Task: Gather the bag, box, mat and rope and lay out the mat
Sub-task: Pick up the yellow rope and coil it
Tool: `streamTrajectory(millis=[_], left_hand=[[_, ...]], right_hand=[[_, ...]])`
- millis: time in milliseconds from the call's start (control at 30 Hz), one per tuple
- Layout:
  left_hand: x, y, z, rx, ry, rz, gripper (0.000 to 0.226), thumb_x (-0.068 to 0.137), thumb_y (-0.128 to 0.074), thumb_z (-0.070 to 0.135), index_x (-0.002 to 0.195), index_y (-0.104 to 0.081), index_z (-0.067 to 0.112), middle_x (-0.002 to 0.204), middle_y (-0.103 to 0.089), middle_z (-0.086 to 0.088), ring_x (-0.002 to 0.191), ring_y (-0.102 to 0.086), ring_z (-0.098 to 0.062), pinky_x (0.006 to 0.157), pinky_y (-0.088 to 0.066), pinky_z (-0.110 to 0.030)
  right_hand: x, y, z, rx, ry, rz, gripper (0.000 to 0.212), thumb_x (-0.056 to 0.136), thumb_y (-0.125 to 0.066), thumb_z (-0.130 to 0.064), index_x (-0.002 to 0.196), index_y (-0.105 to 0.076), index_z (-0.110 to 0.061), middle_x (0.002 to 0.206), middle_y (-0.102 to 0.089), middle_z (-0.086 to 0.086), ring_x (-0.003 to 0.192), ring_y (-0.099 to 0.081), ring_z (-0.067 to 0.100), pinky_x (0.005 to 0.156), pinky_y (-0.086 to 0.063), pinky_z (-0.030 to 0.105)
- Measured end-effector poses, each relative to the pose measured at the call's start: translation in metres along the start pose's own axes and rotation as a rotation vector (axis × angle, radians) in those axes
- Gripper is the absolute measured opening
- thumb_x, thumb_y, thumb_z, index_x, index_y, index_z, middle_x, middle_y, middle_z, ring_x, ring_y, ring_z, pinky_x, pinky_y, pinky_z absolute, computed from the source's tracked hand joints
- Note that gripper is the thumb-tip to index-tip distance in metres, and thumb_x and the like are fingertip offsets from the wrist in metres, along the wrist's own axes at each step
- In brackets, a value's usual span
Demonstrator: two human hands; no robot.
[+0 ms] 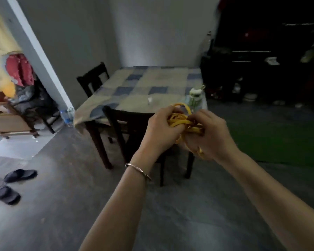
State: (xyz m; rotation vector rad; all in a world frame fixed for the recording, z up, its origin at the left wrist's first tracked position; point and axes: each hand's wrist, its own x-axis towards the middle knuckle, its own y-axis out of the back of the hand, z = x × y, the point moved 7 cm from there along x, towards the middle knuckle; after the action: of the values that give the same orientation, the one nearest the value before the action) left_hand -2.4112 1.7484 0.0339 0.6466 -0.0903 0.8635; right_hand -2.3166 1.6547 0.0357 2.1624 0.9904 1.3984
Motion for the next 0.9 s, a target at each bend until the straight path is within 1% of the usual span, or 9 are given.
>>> streamTrajectory(millis=[133,267,333,433,500,600,700,800,900], left_hand=[[0.051,-0.141,0.069,-0.086,-0.107,-0.177,0.027,0.067,-0.066,0.022,0.091,-0.062,0.035,0.097,-0.065,0.004,0.090,-0.059,-0.012,0.077,-0.047,-0.023],[0.083,-0.280,0.119,-0.156,-0.138,-0.341,0.035,0.063,-0.060,0.029,0.097,-0.064,0.030,0.098,-0.064,0.003,0.087,-0.058,-0.008,0.073,-0.044,-0.016],[0.098,-0.344,0.141,-0.171,-0.157,-0.415,0.034,0.063,-0.061,0.027,0.097,-0.065,0.030,0.098,-0.063,0.004,0.088,-0.058,-0.008,0.074,-0.042,-0.012],[0.124,-0.433,0.168,-0.196,-0.182,-0.506,0.036,0.062,-0.062,0.027,0.098,-0.066,0.030,0.098,-0.062,0.002,0.088,-0.057,-0.010,0.077,-0.044,-0.017],[0.142,-0.485,0.185,-0.208,-0.207,-0.558,0.034,0.065,-0.065,0.023,0.099,-0.066,0.029,0.099,-0.062,0.001,0.090,-0.057,-0.011,0.079,-0.044,-0.020],[0.170,-0.566,0.216,-0.233,-0.250,-0.658,0.033,0.069,-0.067,0.015,0.100,-0.066,0.028,0.100,-0.062,0.001,0.090,-0.058,-0.010,0.077,-0.044,-0.015],[0.198,-0.641,0.250,-0.287,-0.257,-0.735,0.034,0.069,-0.066,0.013,0.100,-0.065,0.028,0.100,-0.062,0.001,0.088,-0.058,-0.011,0.078,-0.047,-0.020],[0.218,-0.715,0.285,-0.308,-0.291,-0.797,0.034,0.068,-0.065,0.016,0.100,-0.066,0.028,0.099,-0.063,0.002,0.087,-0.059,-0.010,0.078,-0.048,-0.021],[0.224,-0.789,0.320,-0.326,-0.321,-0.863,0.037,0.063,-0.059,0.025,0.098,-0.066,0.029,0.097,-0.064,0.002,0.086,-0.060,-0.011,0.078,-0.049,-0.024]], right_hand=[[-0.029,0.107,0.108,-0.122,-0.117,0.067,0.027,0.064,-0.074,-0.012,0.089,-0.065,-0.008,0.084,-0.059,0.007,0.071,-0.054,0.018,0.060,-0.043,0.028],[-0.068,0.198,0.208,-0.217,-0.290,0.157,0.024,0.065,-0.067,-0.020,0.086,-0.065,-0.009,0.083,-0.058,0.003,0.070,-0.043,0.006,0.063,-0.034,0.007],[-0.086,0.235,0.258,-0.261,-0.367,0.184,0.024,0.061,-0.067,-0.014,0.085,-0.065,-0.010,0.082,-0.059,0.004,0.071,-0.040,0.002,0.064,-0.032,0.006],[-0.108,0.284,0.330,-0.341,-0.433,0.221,0.023,0.060,-0.065,-0.011,0.082,-0.063,-0.010,0.079,-0.055,0.000,0.072,-0.039,0.001,0.064,-0.031,0.013],[-0.119,0.312,0.371,-0.390,-0.469,0.214,0.023,0.060,-0.062,-0.014,0.084,-0.063,-0.011,0.081,-0.052,-0.005,0.073,-0.040,0.001,0.065,-0.031,0.014],[-0.131,0.360,0.437,-0.458,-0.569,0.211,0.026,0.060,-0.063,-0.012,0.085,-0.064,-0.012,0.083,-0.056,-0.003,0.075,-0.047,0.008,0.067,-0.034,0.015],[-0.139,0.410,0.495,-0.515,-0.644,0.261,0.023,0.062,-0.059,-0.017,0.085,-0.063,-0.015,0.083,-0.055,-0.006,0.076,-0.048,0.007,0.067,-0.034,0.013],[-0.153,0.458,0.545,-0.547,-0.703,0.340,0.025,0.063,-0.052,-0.024,0.083,-0.063,-0.015,0.082,-0.056,-0.005,0.076,-0.047,0.006,0.068,-0.034,0.013],[-0.181,0.506,0.595,-0.583,-0.771,0.406,0.023,0.062,-0.053,-0.021,0.082,-0.063,-0.013,0.081,-0.057,-0.004,0.076,-0.049,0.008,0.070,-0.034,0.010]])
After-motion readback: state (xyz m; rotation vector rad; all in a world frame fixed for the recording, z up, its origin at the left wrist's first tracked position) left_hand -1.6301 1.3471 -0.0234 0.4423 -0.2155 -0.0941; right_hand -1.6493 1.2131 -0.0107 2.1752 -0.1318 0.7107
